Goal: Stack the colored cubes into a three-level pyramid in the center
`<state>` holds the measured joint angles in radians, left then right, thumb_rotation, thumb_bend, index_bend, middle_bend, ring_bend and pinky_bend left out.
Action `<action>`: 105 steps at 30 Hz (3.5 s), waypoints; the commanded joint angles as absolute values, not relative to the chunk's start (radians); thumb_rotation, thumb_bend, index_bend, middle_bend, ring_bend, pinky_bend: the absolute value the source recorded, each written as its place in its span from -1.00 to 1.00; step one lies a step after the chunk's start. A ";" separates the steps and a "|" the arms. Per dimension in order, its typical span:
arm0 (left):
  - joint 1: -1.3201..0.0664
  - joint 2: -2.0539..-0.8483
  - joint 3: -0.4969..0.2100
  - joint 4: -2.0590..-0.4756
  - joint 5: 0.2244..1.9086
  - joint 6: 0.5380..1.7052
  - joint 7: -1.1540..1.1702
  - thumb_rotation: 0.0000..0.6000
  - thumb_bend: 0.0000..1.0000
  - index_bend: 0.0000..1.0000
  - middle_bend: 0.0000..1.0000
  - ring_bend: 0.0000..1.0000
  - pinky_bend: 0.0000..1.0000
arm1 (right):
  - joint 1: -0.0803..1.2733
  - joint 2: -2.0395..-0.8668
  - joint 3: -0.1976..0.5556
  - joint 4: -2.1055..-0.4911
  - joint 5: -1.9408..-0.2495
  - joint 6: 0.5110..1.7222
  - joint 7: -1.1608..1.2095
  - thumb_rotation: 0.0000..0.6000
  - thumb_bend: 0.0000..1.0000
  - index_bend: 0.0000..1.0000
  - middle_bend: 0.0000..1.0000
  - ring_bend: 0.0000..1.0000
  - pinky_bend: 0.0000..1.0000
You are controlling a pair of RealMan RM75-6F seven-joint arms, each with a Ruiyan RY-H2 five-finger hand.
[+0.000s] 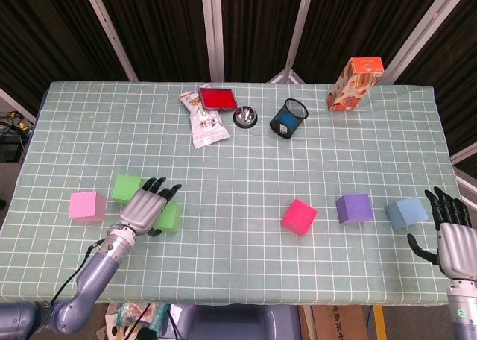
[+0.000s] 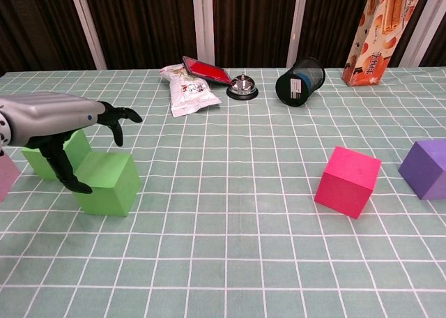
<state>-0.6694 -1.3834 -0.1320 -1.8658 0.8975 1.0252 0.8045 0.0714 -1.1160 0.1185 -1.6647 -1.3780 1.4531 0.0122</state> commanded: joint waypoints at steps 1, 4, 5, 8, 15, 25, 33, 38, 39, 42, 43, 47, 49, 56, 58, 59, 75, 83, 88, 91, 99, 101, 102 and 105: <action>-0.677 -1.393 -0.127 -1.854 0.887 1.033 0.804 1.00 -0.78 -0.95 -0.50 -0.90 -0.82 | 0.072 -1.117 0.120 -1.666 -1.374 1.452 0.012 1.00 -0.32 -1.00 -1.00 -1.00 -1.00; -0.683 -1.400 -0.123 -1.842 0.880 1.035 0.799 1.00 -0.78 -0.94 -0.48 -0.90 -0.82 | 0.072 -1.117 0.122 -1.668 -1.371 1.451 0.011 1.00 -0.32 -1.00 -1.00 -1.00 -1.00; -0.685 -1.403 -0.120 -1.839 0.879 1.035 0.797 1.00 -0.78 -0.94 -0.47 -0.90 -0.82 | 0.072 -1.118 0.122 -1.668 -1.370 1.451 0.010 1.00 -0.32 -1.00 -1.00 -1.00 -1.00; -0.689 -1.411 -0.112 -1.824 0.877 1.038 0.791 1.00 -0.78 -0.93 -0.43 -0.90 -0.82 | 0.072 -1.119 0.123 -1.670 -1.367 1.450 0.008 1.00 -0.32 -1.00 -1.00 -1.00 -1.00; -0.698 -1.441 -0.110 -1.774 0.871 1.040 0.762 1.00 -0.72 -0.89 -0.29 -0.85 -0.79 | 0.073 -1.119 0.124 -1.674 -1.362 1.447 0.006 1.00 -0.32 -1.00 -1.00 -1.00 -1.00; -0.721 -1.483 -0.133 -1.769 0.899 1.072 0.740 1.00 -0.59 -0.83 -0.15 -0.82 -0.75 | 0.073 -1.117 0.128 -1.682 -1.347 1.441 0.010 1.00 -0.32 -1.00 -1.00 -1.00 -1.00; -0.806 -1.520 -0.236 -1.776 0.791 1.094 0.801 1.00 -0.59 -0.81 -0.15 -0.82 -0.75 | 0.076 -1.113 0.128 -1.690 -1.337 1.426 0.015 1.00 -0.32 -1.00 -1.00 -1.00 -1.00; -0.895 -1.579 -0.307 -1.704 0.666 1.073 0.852 1.00 -0.59 -0.80 -0.15 -0.82 -0.75 | 0.079 -1.113 0.129 -1.694 -1.329 1.416 0.018 1.00 -0.32 -1.00 -1.00 -1.00 -1.00; -0.923 -1.599 -0.324 -1.675 0.635 1.064 0.866 1.00 -0.59 -0.79 -0.15 -0.82 -0.75 | 0.080 -1.113 0.130 -1.695 -1.326 1.413 0.019 1.00 -0.32 -1.00 -1.00 -1.00 -1.00; -0.982 -1.643 -0.357 -1.605 0.579 1.043 0.889 1.00 -0.59 -0.79 -0.15 -0.82 -0.75 | 0.082 -1.113 0.131 -1.698 -1.318 1.406 0.021 1.00 -0.32 -1.00 -1.00 -1.00 -1.00; -1.009 -1.666 -0.370 -1.569 0.556 1.036 0.897 1.00 -0.59 -0.79 -0.15 -0.82 -0.75 | 0.082 -1.112 0.131 -1.700 -1.314 1.402 0.022 1.00 -0.32 -1.00 -1.00 -1.00 -1.00; -1.086 -1.731 -0.396 -1.459 0.485 1.009 0.927 1.00 -0.59 -0.79 -0.15 -0.81 -0.75 | 0.085 -1.110 0.133 -1.705 -1.301 1.389 0.025 1.00 -0.32 -1.00 -1.00 -1.00 -1.00; -1.122 -1.762 -0.403 -1.404 0.441 0.991 0.945 1.00 -0.59 -0.79 -0.16 -0.81 -0.75 | 0.085 -1.107 0.136 -1.708 -1.292 1.385 0.031 1.00 -0.32 -1.00 -1.00 -1.00 -1.00; -1.203 -1.850 -0.408 -1.255 0.382 0.962 0.964 1.00 -0.59 -0.79 -0.16 -0.81 -0.75 | 0.085 -1.098 0.138 -1.714 -1.279 1.376 0.041 1.00 -0.32 -1.00 -1.00 -1.00 -1.00; -1.216 -1.867 -0.408 -1.226 0.382 0.957 0.961 1.00 -0.59 -0.79 -0.16 -0.81 -0.75 | 0.084 -1.097 0.140 -1.714 -1.275 1.376 0.042 1.00 -0.32 -1.00 -1.00 -1.00 -1.00; -1.224 -1.875 -0.412 -1.211 0.384 0.952 0.956 1.00 -0.59 -0.79 -0.16 -0.81 -0.75 | 0.084 -1.096 0.140 -1.715 -1.272 1.375 0.042 1.00 -0.32 -1.00 -1.00 -1.00 -1.00; -1.306 -1.934 -0.424 -1.070 0.363 0.889 0.931 1.00 -0.59 -0.79 -0.22 -0.81 -0.75 | 0.086 -1.090 0.144 -1.724 -1.252 1.366 0.043 1.00 -0.32 -1.00 -1.00 -1.00 -1.00; -1.319 -1.924 -0.408 -1.072 0.333 0.891 0.957 1.00 -0.59 -0.79 -0.30 -0.81 -0.75 | 0.086 -1.090 0.144 -1.725 -1.251 1.365 0.042 1.00 -0.32 -1.00 -1.00 -1.00 -1.00; -1.323 -1.917 -0.406 -1.082 0.299 0.898 0.973 1.00 -0.60 -0.83 -0.51 -0.82 -0.77 | 0.086 -1.090 0.146 -1.726 -1.245 1.366 0.041 1.00 -0.32 -1.00 -1.00 -1.00 -1.00; -1.323 -1.913 -0.400 -1.089 0.293 0.901 0.978 1.00 -0.60 -0.85 -0.63 -0.84 -0.78 | 0.086 -1.091 0.147 -1.726 -1.243 1.366 0.040 1.00 -0.32 -1.00 -1.00 -1.00 -1.00; -1.317 -1.895 -0.389 -1.120 0.288 0.903 0.967 1.00 -0.61 -0.91 -0.89 -0.92 -0.83 | 0.087 -1.091 0.145 -1.726 -1.246 1.365 0.036 1.00 -0.32 -1.00 -1.00 -1.00 -1.00; -1.310 -1.880 -0.390 -1.148 0.300 0.911 0.953 1.00 -0.61 -0.92 -0.92 -0.94 -0.85 | 0.087 -1.091 0.144 -1.724 -1.247 1.365 0.035 1.00 -0.32 -1.00 -1.00 -1.00 -1.00; -1.305 -1.870 -0.391 -1.167 0.308 0.917 0.945 1.00 -0.61 -0.93 -0.93 -0.95 -0.86 | 0.087 -1.091 0.143 -1.724 -1.247 1.364 0.034 1.00 -0.32 -1.00 -1.00 -1.00 -1.00; -1.275 -1.816 -0.390 -1.264 0.343 0.949 0.912 1.00 -0.62 -0.95 -0.96 -0.99 -0.90 | 0.086 -1.088 0.142 -1.724 -1.245 1.363 0.034 1.00 -0.32 -1.00 -1.00 -1.00 -1.00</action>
<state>-1.3004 -1.8600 -0.3906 -1.1918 0.3126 0.9220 0.9407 0.0859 -1.0879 0.1424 -1.7242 -1.2454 1.3633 0.0338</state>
